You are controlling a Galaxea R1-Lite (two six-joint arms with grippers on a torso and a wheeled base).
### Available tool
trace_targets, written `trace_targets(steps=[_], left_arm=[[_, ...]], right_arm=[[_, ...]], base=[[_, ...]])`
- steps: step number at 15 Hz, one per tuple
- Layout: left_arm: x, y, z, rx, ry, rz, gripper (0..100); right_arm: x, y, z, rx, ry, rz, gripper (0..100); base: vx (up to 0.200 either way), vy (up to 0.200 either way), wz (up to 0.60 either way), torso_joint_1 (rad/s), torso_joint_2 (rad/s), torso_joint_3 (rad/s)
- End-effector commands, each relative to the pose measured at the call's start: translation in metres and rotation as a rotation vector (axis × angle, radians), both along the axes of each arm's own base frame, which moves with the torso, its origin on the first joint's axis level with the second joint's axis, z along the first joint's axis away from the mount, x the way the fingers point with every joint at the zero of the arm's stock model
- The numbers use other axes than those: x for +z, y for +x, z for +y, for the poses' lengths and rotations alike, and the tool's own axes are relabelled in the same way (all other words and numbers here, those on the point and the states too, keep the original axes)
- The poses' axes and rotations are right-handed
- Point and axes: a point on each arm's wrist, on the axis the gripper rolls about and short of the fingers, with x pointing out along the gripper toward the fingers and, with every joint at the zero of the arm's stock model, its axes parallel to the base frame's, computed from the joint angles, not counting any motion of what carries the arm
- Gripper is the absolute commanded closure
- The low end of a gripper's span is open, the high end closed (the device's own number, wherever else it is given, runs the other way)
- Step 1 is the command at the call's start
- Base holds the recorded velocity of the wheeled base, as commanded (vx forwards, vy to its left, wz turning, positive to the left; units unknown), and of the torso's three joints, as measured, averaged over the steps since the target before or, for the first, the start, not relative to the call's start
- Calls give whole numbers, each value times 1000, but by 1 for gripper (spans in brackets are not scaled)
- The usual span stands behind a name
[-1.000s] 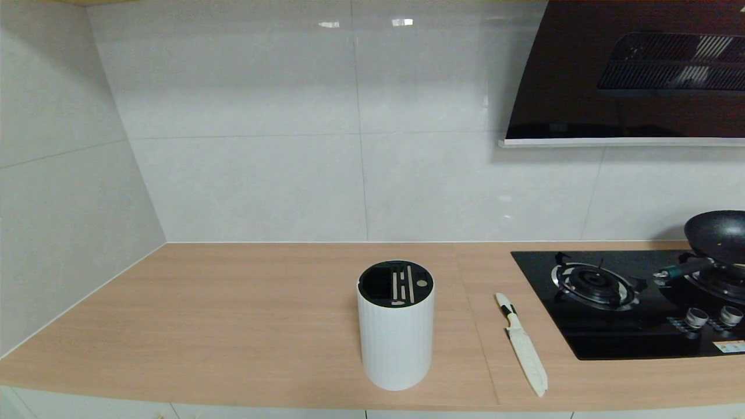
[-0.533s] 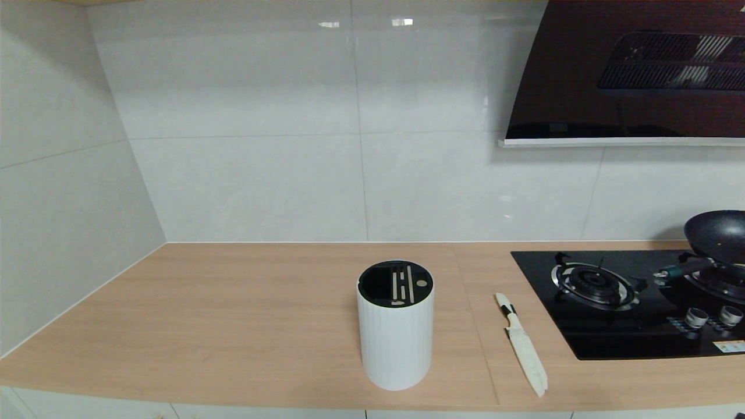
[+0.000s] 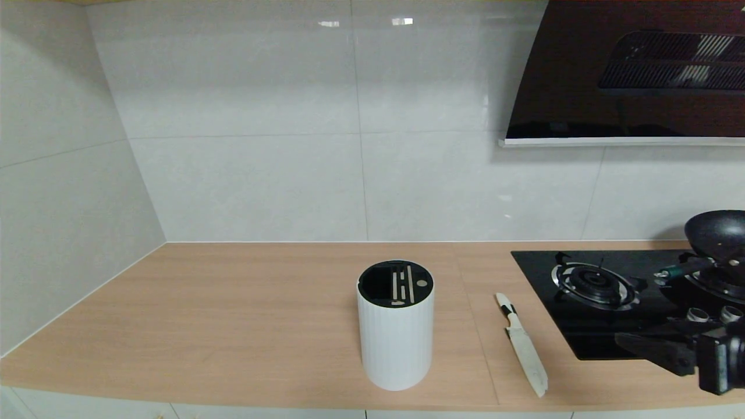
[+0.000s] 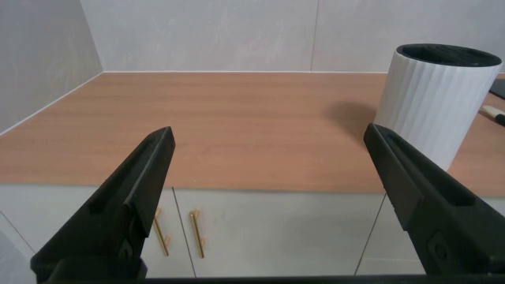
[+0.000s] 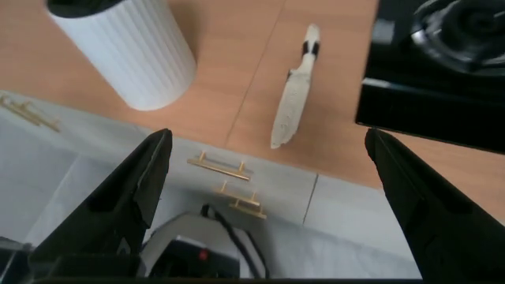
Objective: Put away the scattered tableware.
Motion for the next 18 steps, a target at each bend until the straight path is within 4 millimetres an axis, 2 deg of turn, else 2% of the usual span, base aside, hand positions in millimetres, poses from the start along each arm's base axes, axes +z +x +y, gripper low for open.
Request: trace_targets(steps=[1, 5, 7, 8, 9, 14, 18], left_arm=[[0, 0, 0, 1, -1, -1, 0], [0, 0, 0, 1, -1, -1, 0], [0, 0, 0, 1, -1, -1, 0], [0, 0, 0, 1, -1, -1, 0], [0, 0, 0, 1, -1, -1, 0], [0, 0, 0, 1, -1, -1, 0], [0, 0, 0, 1, -1, -1, 0]], right_arm=[[-31, 67, 12, 5, -30, 129, 0], [-64, 123, 24, -8, -53, 141, 0], [-93, 154, 31, -2, -59, 153, 0], [-99, 160, 32, -3, -61, 154, 0], [-118, 173, 37, -12, -80, 163, 0], [-171, 191, 51, -33, -129, 191, 0], [-199, 202, 52, -100, -190, 221, 0]], base=[[0, 0, 0, 0, 0, 0], [0, 0, 0, 0, 0, 0], [0, 0, 0, 0, 0, 0], [0, 0, 0, 0, 0, 0], [0, 0, 0, 0, 0, 0], [0, 0, 0, 0, 0, 0], [0, 0, 0, 0, 0, 0]])
